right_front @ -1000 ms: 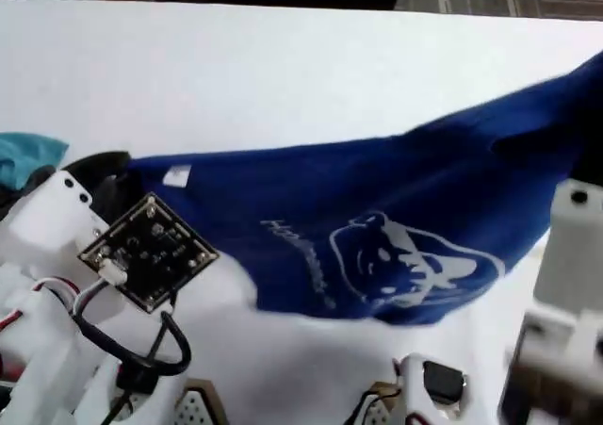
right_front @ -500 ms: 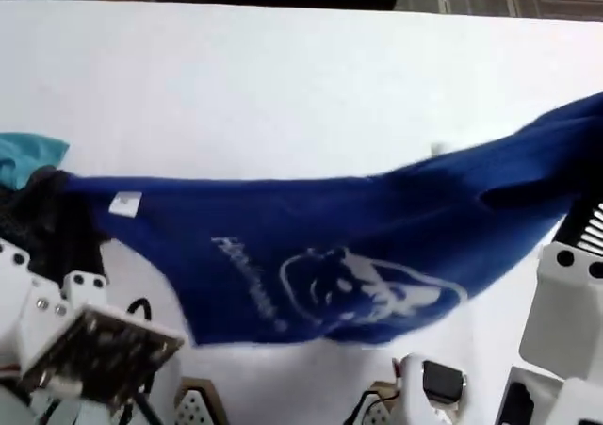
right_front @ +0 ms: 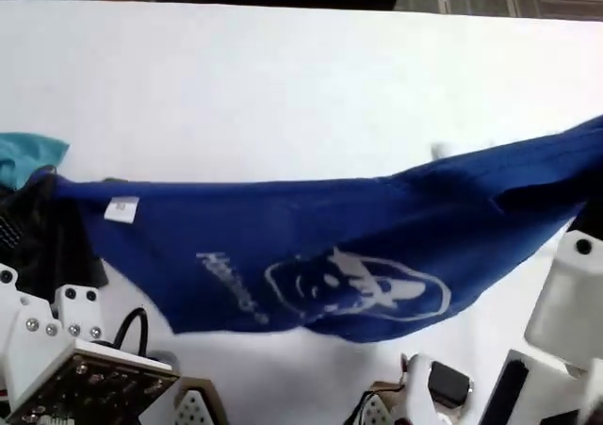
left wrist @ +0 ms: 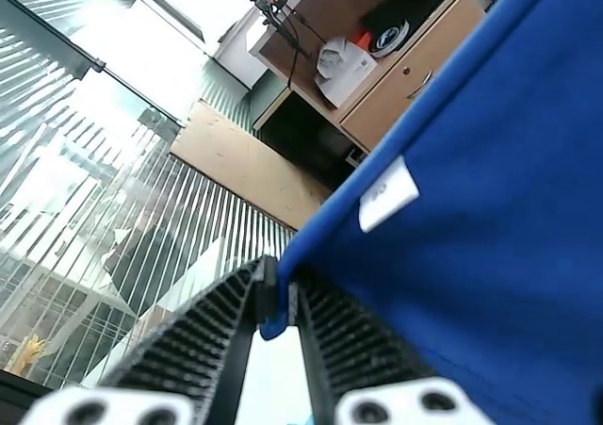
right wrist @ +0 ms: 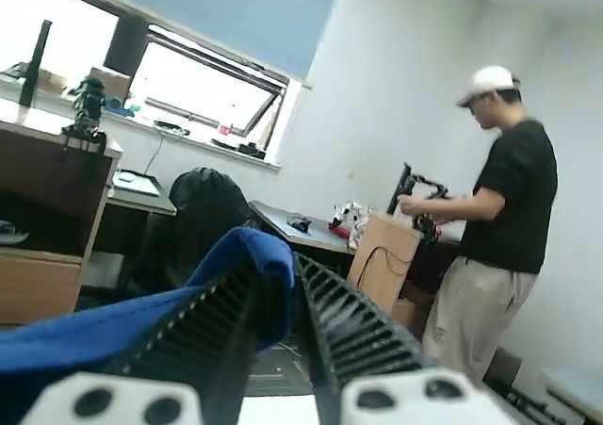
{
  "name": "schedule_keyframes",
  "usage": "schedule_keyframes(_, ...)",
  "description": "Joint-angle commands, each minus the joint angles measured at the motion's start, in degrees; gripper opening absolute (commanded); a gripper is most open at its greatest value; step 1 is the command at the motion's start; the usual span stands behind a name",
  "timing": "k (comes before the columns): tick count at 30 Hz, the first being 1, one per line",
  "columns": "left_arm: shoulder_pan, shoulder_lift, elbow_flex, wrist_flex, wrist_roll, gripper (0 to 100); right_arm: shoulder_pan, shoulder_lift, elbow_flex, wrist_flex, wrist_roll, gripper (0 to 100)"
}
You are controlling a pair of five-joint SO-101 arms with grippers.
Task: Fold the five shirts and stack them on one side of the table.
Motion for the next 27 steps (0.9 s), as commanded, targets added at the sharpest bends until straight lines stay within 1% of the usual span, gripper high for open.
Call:
schedule_keyframes(1,-0.5,0.0,-1.0,0.0,-0.4,2,1.7,0.2,-0.6,0.3,-2.7,2.0)
schedule_keyframes(5,-0.6,0.0,-1.0,0.0,-0.4,2,1.8,-0.3,-0.6,0.5,-2.7,2.0)
schedule_keyframes(9,-0.6,-2.0,-1.1,-0.2,-0.5,2,1.9,-1.2,-1.2,4.2,-2.7,2.0)
schedule_keyframes(11,-0.6,-3.3,-1.0,-0.2,-1.7,2,1.9,-2.6,-0.8,5.1,-2.7,2.0)
schedule_keyframes(15,-0.6,-2.4,-0.4,-0.2,-2.2,2,1.6,-2.7,0.4,4.4,-3.3,2.0)
schedule_keyframes(18,-0.5,2.5,-0.4,-1.1,-2.3,2,1.5,0.2,6.2,0.3,-5.0,2.0)
schedule_keyframes(22,-0.5,13.0,-0.5,-4.3,-3.9,2,1.5,4.6,15.7,-4.5,-5.6,2.0)
schedule_keyframes(27,-0.5,28.1,-1.0,-8.5,-4.9,2,-2.4,8.6,28.4,-11.4,-5.3,2.0)
